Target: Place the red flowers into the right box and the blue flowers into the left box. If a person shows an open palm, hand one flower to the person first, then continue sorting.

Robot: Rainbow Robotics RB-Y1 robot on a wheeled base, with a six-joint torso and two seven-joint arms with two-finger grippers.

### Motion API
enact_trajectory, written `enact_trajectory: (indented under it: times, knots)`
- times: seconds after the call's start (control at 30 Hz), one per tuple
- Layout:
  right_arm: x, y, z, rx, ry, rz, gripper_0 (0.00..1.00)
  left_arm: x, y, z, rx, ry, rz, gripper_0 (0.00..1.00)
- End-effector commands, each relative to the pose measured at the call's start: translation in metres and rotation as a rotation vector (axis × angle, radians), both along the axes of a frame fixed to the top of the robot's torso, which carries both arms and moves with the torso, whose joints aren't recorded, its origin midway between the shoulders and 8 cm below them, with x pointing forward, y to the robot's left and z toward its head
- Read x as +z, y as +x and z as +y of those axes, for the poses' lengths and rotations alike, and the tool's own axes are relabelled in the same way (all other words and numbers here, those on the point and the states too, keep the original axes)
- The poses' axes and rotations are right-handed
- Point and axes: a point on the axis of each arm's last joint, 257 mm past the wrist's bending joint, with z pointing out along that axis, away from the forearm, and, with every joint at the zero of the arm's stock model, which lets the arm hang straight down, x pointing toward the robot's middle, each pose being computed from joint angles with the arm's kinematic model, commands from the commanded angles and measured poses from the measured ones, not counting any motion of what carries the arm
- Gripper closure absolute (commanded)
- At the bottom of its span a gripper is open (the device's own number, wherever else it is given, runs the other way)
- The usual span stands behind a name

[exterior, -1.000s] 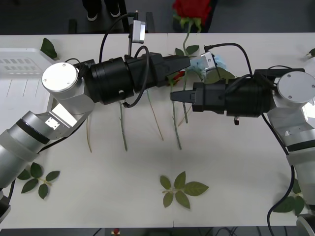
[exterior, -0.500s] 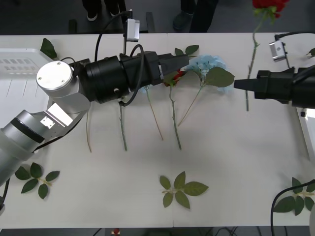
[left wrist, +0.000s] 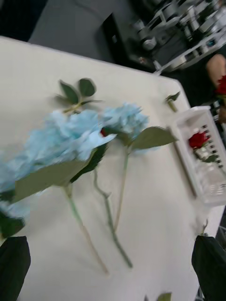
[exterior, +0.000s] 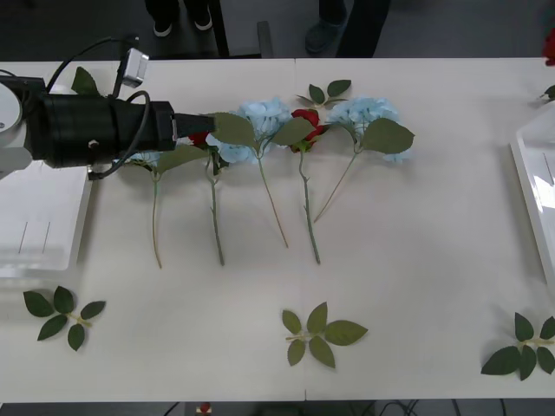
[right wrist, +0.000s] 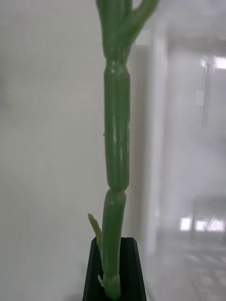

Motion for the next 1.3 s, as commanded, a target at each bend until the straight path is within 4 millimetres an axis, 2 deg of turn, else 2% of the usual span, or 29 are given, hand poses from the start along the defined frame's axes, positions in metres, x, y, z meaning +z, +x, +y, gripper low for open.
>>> enact_trajectory:
  times: [0.03, 0.1, 0.2, 0.23, 0.33, 0.47, 0.63, 0.7, 0.87, 0.93, 1.0, 1.03, 1.17, 1.3]
  knots:
    - [-0.005, -0.033, -0.069, -0.056, -0.133, 0.047, 1.00, 0.005, 0.003, 0.026, 0.083, 0.029, 0.129, 0.00]
    - [-0.012, -0.053, -0.097, -0.105, -0.179, 0.074, 1.00, -0.007, 0.001, 0.043, 0.121, 0.093, 0.195, 0.00]
    - [-0.026, -0.074, -0.122, -0.157, -0.216, 0.103, 1.00, -0.023, -0.006, 0.062, 0.180, 0.173, 0.304, 0.00]
    - [-0.032, -0.083, -0.132, -0.181, -0.237, 0.119, 1.00, -0.029, -0.009, 0.076, 0.219, 0.229, 0.351, 0.00]
    - [-0.044, -0.094, -0.149, -0.230, -0.268, 0.138, 1.00, -0.040, -0.015, 0.100, 0.306, 0.349, 0.423, 0.00]
    - [-0.063, -0.102, -0.163, -0.273, -0.268, 0.166, 1.00, -0.050, -0.023, 0.119, 0.422, 0.435, 0.519, 0.00]
    - [-0.083, -0.097, -0.171, -0.301, -0.294, 0.166, 1.00, -0.061, -0.022, 0.125, 0.527, 0.491, 0.557, 0.00]
    - [-0.089, -0.094, -0.172, -0.308, -0.310, 0.166, 1.00, -0.066, -0.019, 0.122, 0.560, 0.501, 0.558, 0.00]
    - [-0.088, -0.084, -0.164, -0.296, -0.307, 0.157, 0.99, -0.087, -0.016, 0.114, 0.612, 0.578, 0.546, 0.00]
    - [-0.086, -0.080, -0.158, -0.287, -0.290, 0.154, 0.87, -0.096, -0.015, 0.111, 0.623, 0.599, 0.543, 0.00]
    - [-0.081, -0.076, -0.152, -0.281, -0.273, 0.150, 0.67, -0.104, -0.013, 0.107, 0.629, 0.612, 0.538, 0.00]
    - [-0.079, -0.075, -0.151, -0.280, -0.270, 0.150, 0.61, -0.109, -0.012, 0.104, 0.627, 0.615, 0.537, 0.00]
    - [-0.065, -0.068, -0.143, -0.279, -0.244, 0.140, 0.23, -0.128, -0.006, 0.093, 0.623, 0.612, 0.537, 0.00]
    - [-0.046, -0.064, -0.133, -0.278, -0.189, 0.133, 0.15, -0.135, 0.000, 0.089, 0.624, 0.589, 0.544, 0.00]
